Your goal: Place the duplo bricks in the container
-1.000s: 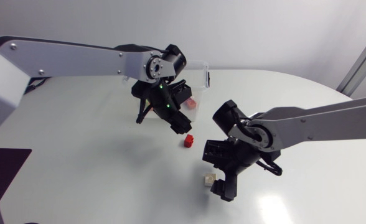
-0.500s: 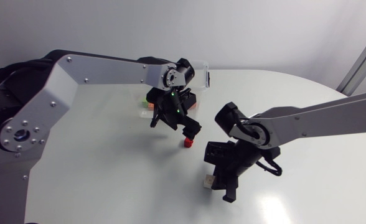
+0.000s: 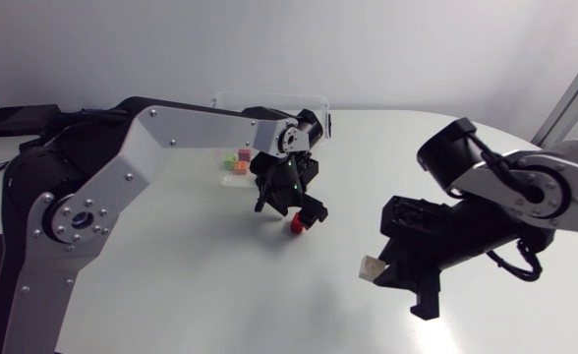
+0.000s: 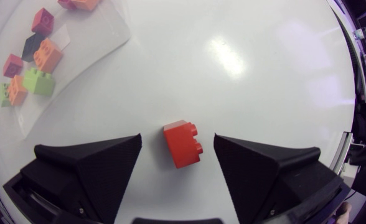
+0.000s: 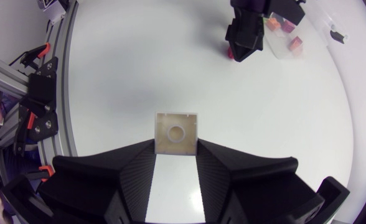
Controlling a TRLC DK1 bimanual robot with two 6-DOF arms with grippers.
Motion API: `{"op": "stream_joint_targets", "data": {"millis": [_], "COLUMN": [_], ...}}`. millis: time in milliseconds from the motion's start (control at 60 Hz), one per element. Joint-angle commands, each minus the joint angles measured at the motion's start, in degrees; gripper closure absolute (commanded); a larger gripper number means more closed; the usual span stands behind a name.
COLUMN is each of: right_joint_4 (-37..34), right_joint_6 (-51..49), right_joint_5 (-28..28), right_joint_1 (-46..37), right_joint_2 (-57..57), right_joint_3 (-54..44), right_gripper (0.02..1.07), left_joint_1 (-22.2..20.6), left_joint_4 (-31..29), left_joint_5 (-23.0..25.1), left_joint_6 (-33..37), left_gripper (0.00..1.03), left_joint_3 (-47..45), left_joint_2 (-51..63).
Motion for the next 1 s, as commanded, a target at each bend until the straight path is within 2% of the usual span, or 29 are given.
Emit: {"op": "stream_joint_targets", "data": {"millis": [0,50,367,483,733,983], "right_joint_4": [-2.27,-3.58,-4.64,-3.5,5.56,13.2], "right_joint_6": [-1.32,-1.32,0.09,1.67,10.55,19.34], "right_joint_5": [-0.63,-0.89,-4.15,-6.26,-6.78,-6.78], "right_joint_1": [-1.51,-2.57,-8.02,-9.86,-10.83,-10.21], "right_joint_2": [-2.55,-2.99,0.17,2.81,8.61,17.84], "right_joint_3": [3.33,5.44,17.74,21.08,27.41,35.59], "right_gripper": [0.87,0.87,0.87,0.87,0.87,0.87], "left_joint_1": [-0.54,-0.54,-1.06,-1.15,-0.01,4.82], "left_joint_4": [-0.2,0.42,0.5,0.77,2.0,3.23], "left_joint_5": [-1.24,-1.94,-3.96,-3.96,-3.96,-3.96], "left_joint_6": [-2.46,-2.72,-2.9,-2.28,-0.79,1.5], "left_gripper": [0.5,0.61,0.72,0.73,0.74,0.74], "left_joint_3": [1.62,1.27,-0.75,-2.15,-10.59,-18.15], "left_joint_2": [1.85,1.85,1.24,-0.26,-11.24,-27.59]}}
